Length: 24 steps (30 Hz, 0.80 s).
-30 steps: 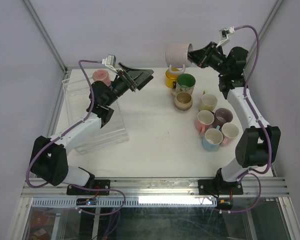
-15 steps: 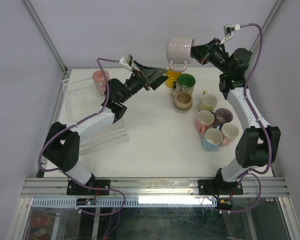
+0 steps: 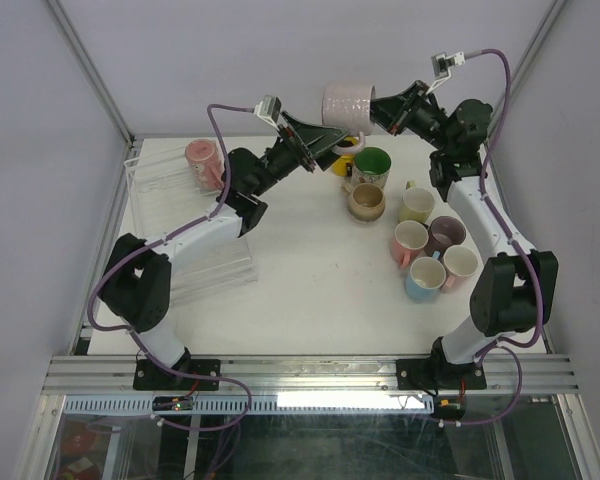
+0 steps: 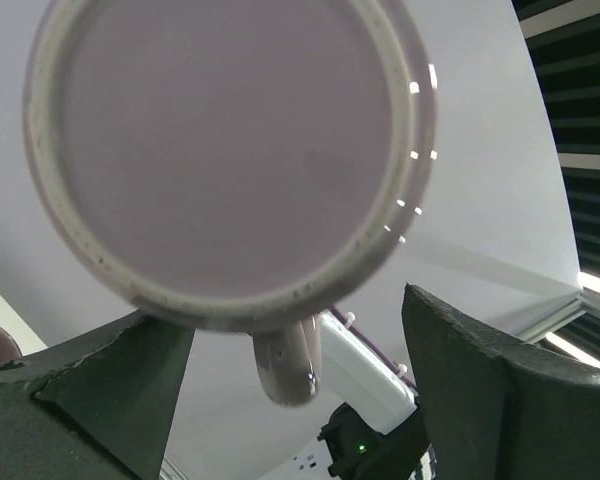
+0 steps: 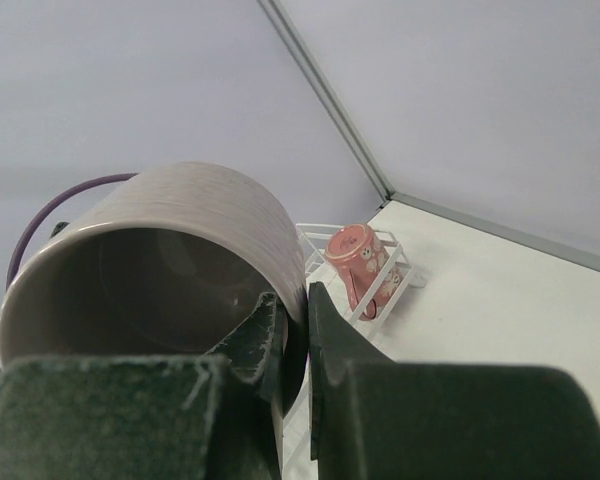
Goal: Load the cups into the dish rack
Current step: Place the cup on the dish rack.
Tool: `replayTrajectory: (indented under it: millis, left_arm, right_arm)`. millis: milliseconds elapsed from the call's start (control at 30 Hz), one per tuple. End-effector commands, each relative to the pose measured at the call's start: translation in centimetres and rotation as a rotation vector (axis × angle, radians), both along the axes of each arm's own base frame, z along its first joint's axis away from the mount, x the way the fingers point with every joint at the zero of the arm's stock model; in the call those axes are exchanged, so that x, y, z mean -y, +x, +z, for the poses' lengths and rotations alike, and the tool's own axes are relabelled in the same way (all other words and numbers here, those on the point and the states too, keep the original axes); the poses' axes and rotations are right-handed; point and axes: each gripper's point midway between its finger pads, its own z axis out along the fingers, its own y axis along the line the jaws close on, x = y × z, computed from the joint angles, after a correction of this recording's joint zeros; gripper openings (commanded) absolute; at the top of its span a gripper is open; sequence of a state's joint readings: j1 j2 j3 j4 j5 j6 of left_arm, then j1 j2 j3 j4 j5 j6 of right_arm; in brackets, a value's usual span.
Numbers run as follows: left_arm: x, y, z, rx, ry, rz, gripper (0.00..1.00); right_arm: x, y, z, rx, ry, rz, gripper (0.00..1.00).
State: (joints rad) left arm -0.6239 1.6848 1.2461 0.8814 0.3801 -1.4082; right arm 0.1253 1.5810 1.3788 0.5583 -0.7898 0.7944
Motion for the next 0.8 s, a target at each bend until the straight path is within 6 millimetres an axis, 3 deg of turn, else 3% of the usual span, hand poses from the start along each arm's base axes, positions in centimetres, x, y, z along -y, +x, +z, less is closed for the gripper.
replayTrajectory:
  millis: [0,400,767]
  left_arm:
    - [0.5,-1.7,2.7,0.068,-0.055,-0.048,0.81]
    - [2.1,-2.1,2.5,0.058,-0.061,-0.098,0.54]
    - [1.8,-2.3,2.8,0.076,-0.092,-0.100,0.04]
  right_arm:
    - [-0.4,-3.3,5.8,0.227,0.028,0.013,0.00]
    - [-1.3,-3.9,5.3,0.247,0.005,0.033,0.00]
    - [-1.7,-4.7,5.1,0.261,-0.002,0.062,0.00]
